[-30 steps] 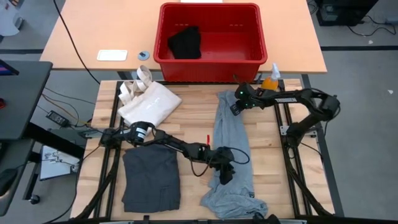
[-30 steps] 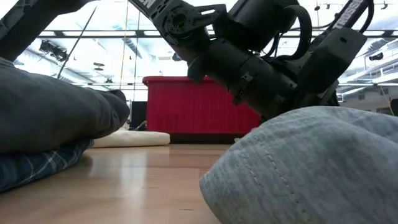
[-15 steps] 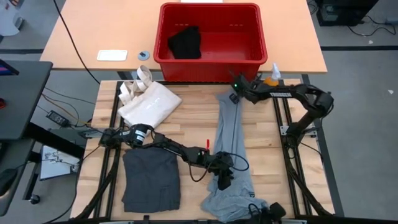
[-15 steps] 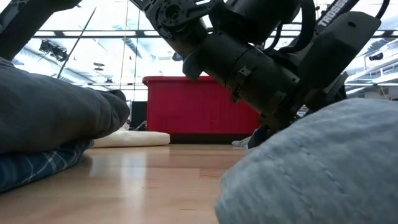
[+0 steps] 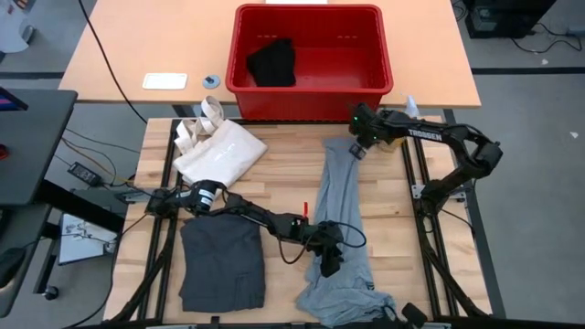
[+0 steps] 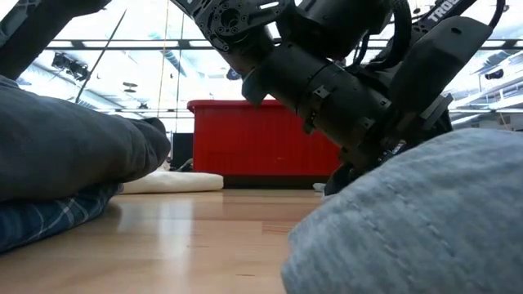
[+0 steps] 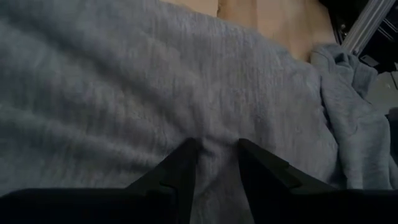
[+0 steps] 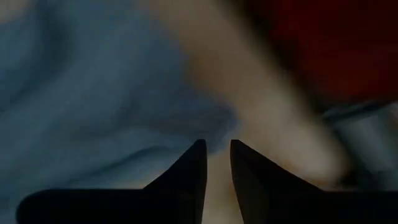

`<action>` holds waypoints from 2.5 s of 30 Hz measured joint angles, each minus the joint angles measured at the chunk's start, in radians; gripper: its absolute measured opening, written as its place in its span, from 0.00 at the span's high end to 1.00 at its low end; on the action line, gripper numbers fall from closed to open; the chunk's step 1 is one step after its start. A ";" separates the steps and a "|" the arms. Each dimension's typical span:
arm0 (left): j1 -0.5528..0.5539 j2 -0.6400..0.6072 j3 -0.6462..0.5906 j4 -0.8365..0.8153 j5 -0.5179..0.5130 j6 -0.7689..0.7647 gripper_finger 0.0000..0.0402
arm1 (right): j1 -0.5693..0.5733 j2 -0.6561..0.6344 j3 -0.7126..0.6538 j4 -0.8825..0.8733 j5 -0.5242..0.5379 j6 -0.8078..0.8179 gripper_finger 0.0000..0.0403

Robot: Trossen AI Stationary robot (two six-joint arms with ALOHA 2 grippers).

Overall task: Fold Laundry from Bin
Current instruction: Fold the light gray t-shirt

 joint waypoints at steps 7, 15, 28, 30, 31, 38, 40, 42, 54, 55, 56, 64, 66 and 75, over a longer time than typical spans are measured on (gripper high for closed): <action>0.006 0.000 -0.001 0.005 -0.006 0.000 0.69 | -0.025 0.000 0.000 -0.108 -0.017 -0.037 0.80; 0.006 0.000 0.003 0.005 -0.011 -0.005 0.69 | -0.011 0.000 0.000 -0.019 -0.110 -0.023 0.80; 0.021 -0.008 0.032 -0.046 -0.003 0.003 0.69 | 0.060 -0.006 0.012 0.169 -0.300 0.060 0.80; 0.025 -0.026 0.032 -0.093 -0.003 0.018 0.69 | 0.060 -0.007 0.012 0.169 -0.225 0.058 0.80; 0.027 -0.039 0.031 -0.124 -0.009 0.031 0.69 | 0.060 -0.010 0.012 0.164 -0.198 0.058 0.80; 0.073 -0.098 0.032 -0.213 -0.077 0.157 0.69 | 0.042 -0.125 0.012 0.126 -0.315 0.095 0.80; 0.090 -0.100 0.031 -0.233 -0.048 0.160 0.69 | 0.041 -0.181 0.012 0.081 -0.374 0.155 0.80; 0.102 -0.110 0.031 -0.233 -0.018 0.173 0.69 | 0.049 -0.237 0.012 0.022 -0.414 0.218 0.80; 0.141 -0.177 0.031 -0.455 -0.003 0.408 0.69 | 0.264 -0.530 -0.135 -0.209 -0.523 0.383 0.80; 0.144 -0.177 0.032 -0.449 0.018 0.414 0.69 | 0.293 -0.553 -0.173 -0.186 -0.540 0.422 0.80; 0.144 -0.177 0.032 -0.438 0.040 0.418 0.69 | 0.320 -0.575 -0.209 -0.160 -0.558 0.461 0.80; 0.095 -0.284 0.035 -0.371 0.140 0.428 0.69 | 0.599 -0.692 -0.392 -0.010 -0.635 0.737 0.80; 0.067 -0.305 0.035 -0.369 0.147 0.420 0.69 | 0.690 -0.701 -0.402 0.012 -0.589 0.768 0.80; -0.116 -0.312 0.034 -0.354 0.145 0.360 0.69 | 1.006 -0.646 -0.426 0.162 -0.295 0.967 0.80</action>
